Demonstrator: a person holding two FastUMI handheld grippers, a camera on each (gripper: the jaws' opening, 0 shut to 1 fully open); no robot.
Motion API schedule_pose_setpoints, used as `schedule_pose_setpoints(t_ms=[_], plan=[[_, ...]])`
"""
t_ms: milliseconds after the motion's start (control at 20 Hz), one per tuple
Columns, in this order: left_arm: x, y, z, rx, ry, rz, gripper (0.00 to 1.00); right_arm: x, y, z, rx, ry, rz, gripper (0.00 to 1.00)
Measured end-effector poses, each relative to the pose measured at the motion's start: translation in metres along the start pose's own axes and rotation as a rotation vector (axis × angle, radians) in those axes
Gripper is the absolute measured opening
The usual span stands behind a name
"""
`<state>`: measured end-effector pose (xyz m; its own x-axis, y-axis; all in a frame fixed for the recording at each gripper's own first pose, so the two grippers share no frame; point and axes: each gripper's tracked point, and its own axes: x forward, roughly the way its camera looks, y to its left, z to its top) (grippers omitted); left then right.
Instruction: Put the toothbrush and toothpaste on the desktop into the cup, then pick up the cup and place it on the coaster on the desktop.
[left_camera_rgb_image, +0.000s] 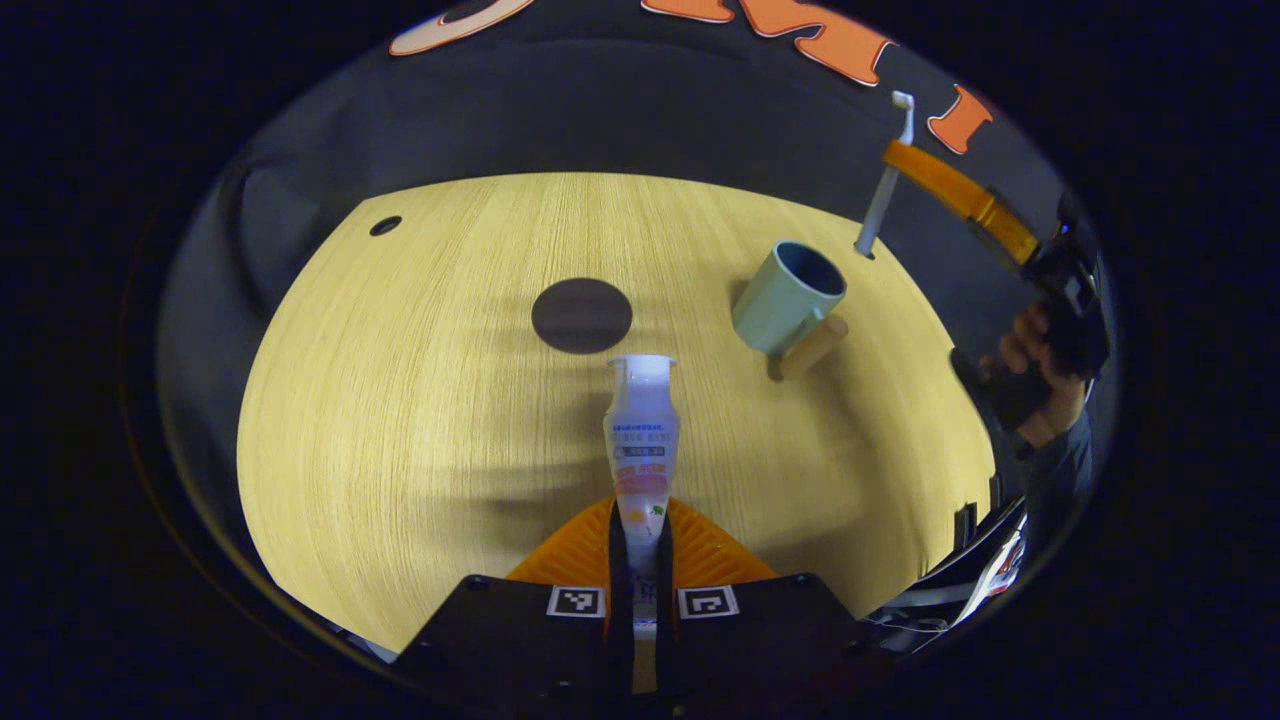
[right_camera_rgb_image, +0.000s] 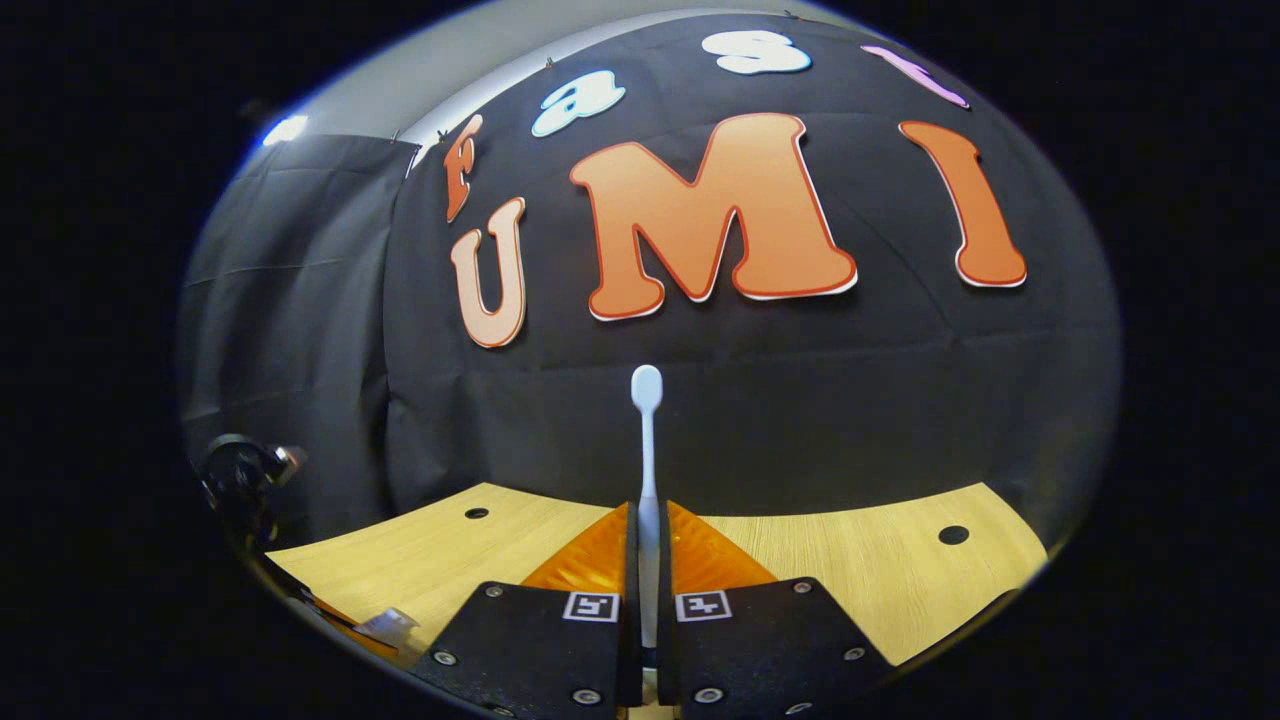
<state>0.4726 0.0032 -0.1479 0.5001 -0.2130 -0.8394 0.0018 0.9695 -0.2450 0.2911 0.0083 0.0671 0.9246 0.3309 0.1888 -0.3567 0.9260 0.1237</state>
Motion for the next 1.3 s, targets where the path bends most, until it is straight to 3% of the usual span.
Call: schedule_pose_setpoints(t_ms=[100, 150, 450, 700, 800, 950, 1100, 1300], plan=[[-0.027, -0.009, 0.009, 0.001, -0.065, 0.000, 0.13, 0.009, -0.004, -0.023, 0.012, 0.015, 0.015, 0.06], [-0.005, -0.006, 0.034, 0.002, -0.088, -0.002, 0.13, 0.012, -0.007, -0.035, 0.017, 0.026, 0.020, 0.07], [-0.036, -0.043, 0.109, 0.047, -0.296, -0.025, 0.12, 0.023, -0.013, -0.080, -0.004, 0.107, 0.033, 0.10], [-0.037, -0.077, 0.171, 0.104, -0.480, -0.061, 0.12, 0.007, -0.021, -0.089, 0.004, 0.187, 0.006, 0.17], [-0.028, -0.093, 0.192, 0.122, -0.547, -0.098, 0.12, -0.012, -0.031, -0.092, 0.014, 0.242, -0.024, 0.27], [-0.013, -0.113, 0.220, 0.128, -0.656, -0.150, 0.12, -0.044, -0.043, -0.100, 0.026, 0.315, -0.064, 0.66], [0.002, -0.131, 0.247, 0.128, -0.762, -0.188, 0.12, -0.078, -0.050, -0.108, 0.033, 0.370, -0.093, 0.83], [0.035, -0.147, 0.254, 0.102, -0.806, -0.263, 0.12, -0.116, -0.061, -0.116, 0.029, 0.434, -0.145, 0.92]])
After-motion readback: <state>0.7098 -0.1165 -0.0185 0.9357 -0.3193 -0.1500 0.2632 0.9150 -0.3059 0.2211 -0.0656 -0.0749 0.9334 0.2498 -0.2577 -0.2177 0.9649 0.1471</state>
